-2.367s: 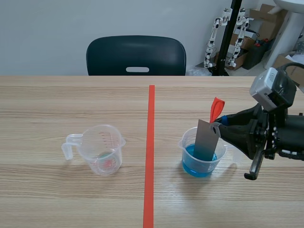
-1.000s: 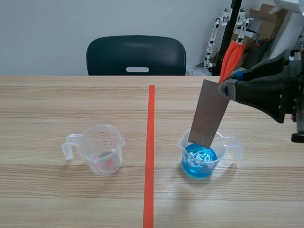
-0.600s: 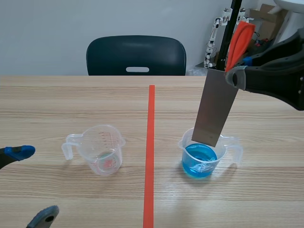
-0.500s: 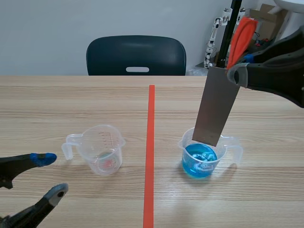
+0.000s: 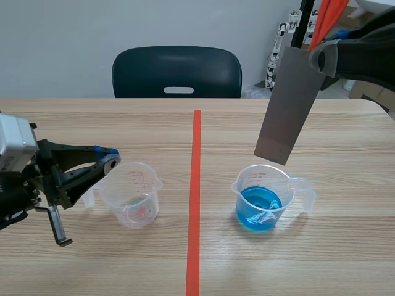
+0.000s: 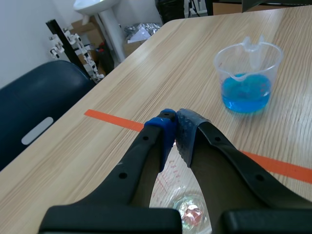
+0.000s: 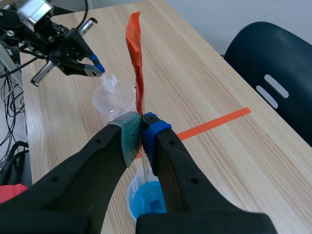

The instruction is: Do the redox reaction experiment. raise the plate out of the solution

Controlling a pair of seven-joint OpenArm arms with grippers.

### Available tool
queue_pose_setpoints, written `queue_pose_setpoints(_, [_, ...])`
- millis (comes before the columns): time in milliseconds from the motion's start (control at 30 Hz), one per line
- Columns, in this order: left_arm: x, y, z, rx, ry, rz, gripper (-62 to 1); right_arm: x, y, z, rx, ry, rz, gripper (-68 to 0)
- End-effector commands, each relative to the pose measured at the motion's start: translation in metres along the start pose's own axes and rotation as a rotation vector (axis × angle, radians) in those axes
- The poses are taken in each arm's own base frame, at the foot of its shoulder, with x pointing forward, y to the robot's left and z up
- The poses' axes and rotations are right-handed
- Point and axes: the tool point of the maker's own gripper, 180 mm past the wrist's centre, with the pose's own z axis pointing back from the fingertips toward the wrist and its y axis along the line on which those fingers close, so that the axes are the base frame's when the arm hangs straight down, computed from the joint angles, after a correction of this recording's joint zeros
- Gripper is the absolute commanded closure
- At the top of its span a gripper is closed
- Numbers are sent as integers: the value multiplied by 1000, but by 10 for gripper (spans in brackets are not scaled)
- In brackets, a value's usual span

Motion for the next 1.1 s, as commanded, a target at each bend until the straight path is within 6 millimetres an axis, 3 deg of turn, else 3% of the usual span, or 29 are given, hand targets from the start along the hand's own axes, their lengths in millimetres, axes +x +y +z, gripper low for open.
queue_pose_setpoints(0, [6, 2, -7, -1, -19, 9, -17, 19, 3, 0, 17, -42, 32, -6])
queue_pose_setpoints(333, [4, -6, -41, -41, 14, 100, -17, 32, -6, 4, -12, -52, 44, -6])
queue_pose_setpoints(700, [38, -1, -64, -66, -128, 142, -36, 32, -7, 5, -12, -41, 51, -6])
queue_pose_setpoints(1067, [55, -34, -79, -170, -175, 145, -36, 33, -7, 5, -12, -49, 51, -6])
